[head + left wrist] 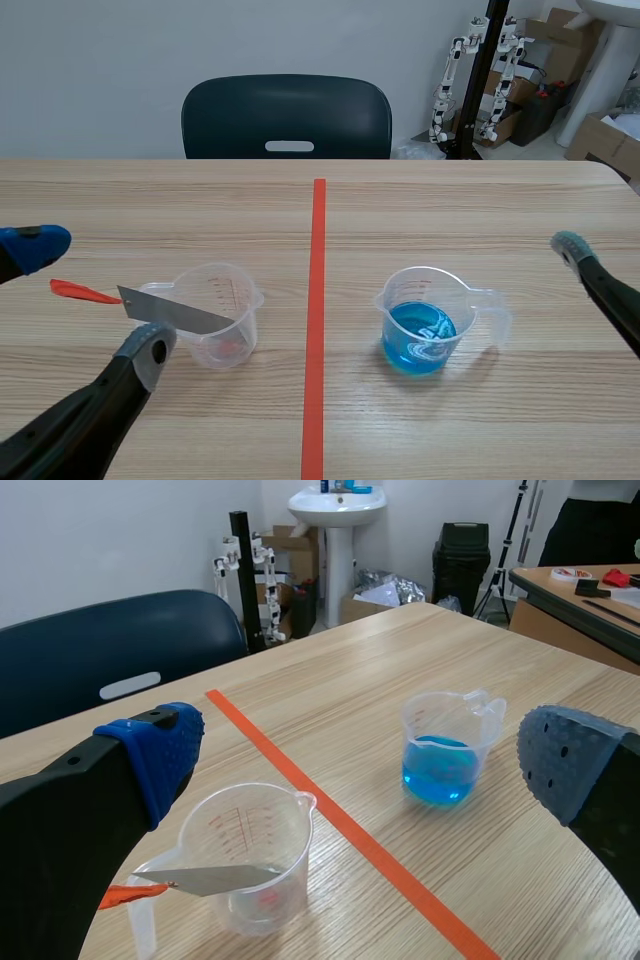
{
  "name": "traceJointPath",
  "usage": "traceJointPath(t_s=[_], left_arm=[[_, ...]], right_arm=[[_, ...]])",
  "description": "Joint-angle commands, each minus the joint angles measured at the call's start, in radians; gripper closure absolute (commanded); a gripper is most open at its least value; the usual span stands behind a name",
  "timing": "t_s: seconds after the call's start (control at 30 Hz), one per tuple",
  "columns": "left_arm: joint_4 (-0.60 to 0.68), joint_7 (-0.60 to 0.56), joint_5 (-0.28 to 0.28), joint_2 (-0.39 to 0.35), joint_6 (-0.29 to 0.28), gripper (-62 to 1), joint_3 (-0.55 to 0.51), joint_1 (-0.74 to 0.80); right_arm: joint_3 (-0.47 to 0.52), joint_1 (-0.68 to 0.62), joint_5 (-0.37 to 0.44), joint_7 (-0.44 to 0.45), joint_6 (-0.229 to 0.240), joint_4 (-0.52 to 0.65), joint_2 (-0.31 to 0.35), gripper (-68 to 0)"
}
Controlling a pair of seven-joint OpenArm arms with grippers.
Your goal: Do the redox reaction experiment. return to the home posture
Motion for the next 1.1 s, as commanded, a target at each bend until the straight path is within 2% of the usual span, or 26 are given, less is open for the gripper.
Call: traceJointPath(t_s=[0.0,0.1,0.23,0.27,0.4,1.07], left_arm=[[0.02,-0.014,-0.006,0.005,0.006,-62.3,0.0,0.011],[0.02,-0.014,-0.003,0.005,0.006,-62.3,0.0,0.016],[0.02,-0.014,-0.003,0.005,0.005,-62.3,0.0,0.017],[0.02,-0.014,-0.003,0.005,0.006,-62.3,0.0,0.019],[0.02,-0.014,-0.003,0.005,0.006,-62.3,0.0,0.019],[0.02,-0.021,-0.004,0.005,0.006,-62.3,0.0,0.019]], right_arm=[[0.006,0.001,0.007,0.008,-0.008,0.013,-0.003,-65.3],[0.006,0.001,0.006,0.008,0.004,0.013,0.011,-65.3],[0.006,0.0,0.007,-0.003,0.093,0.013,0.077,-65.3],[0.006,0.0,0.007,-0.011,0.098,0.012,0.091,-65.3],[0.006,0.0,0.007,-0.031,0.099,0.012,0.11,-65.3],[0.006,0.001,0.006,-0.031,0.098,0.012,0.11,-65.3]])
